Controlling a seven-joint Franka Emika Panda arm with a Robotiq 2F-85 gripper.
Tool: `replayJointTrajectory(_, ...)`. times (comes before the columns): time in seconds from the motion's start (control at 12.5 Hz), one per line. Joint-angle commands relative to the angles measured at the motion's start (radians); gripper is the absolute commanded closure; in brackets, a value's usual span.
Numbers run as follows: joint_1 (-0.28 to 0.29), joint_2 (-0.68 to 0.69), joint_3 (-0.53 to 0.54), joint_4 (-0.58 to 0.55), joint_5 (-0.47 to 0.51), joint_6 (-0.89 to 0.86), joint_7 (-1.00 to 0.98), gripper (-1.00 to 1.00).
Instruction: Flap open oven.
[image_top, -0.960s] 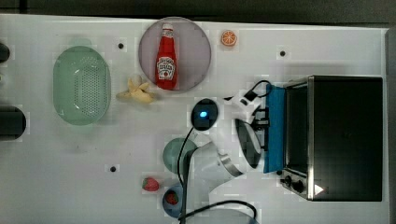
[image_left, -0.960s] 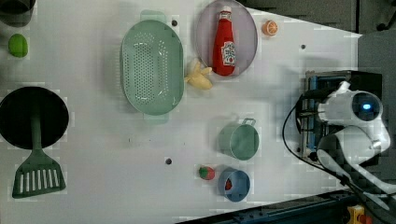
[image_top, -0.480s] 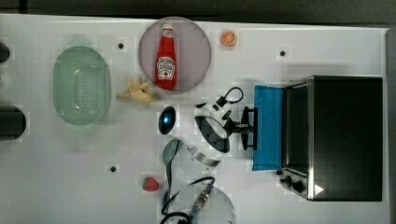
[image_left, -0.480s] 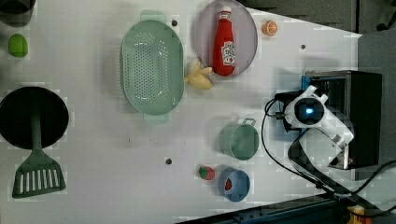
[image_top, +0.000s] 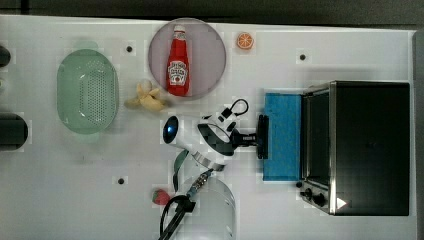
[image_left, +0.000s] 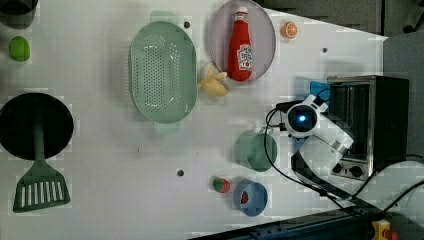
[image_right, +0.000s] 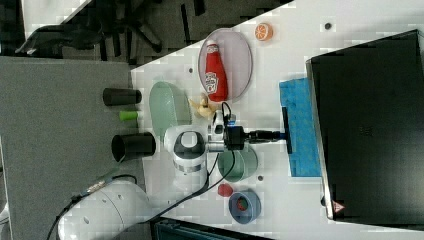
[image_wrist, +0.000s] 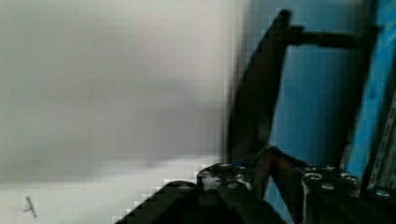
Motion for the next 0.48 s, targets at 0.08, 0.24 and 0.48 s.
replayJointTrajectory(0.08, -0.005, -0.051, -0.018, 0.006, 0.019, 0.065, 0.079, 0.65)
replayJointTrajectory(0.24, -0.010, -0.134, -0.030, 0.010, 0.125, 0.121, 0.080, 0.65)
replayJointTrajectory(0.48, -0.024, -0.319, -0.045, 0.006, 0.417, 0.098, 0.080, 0.65)
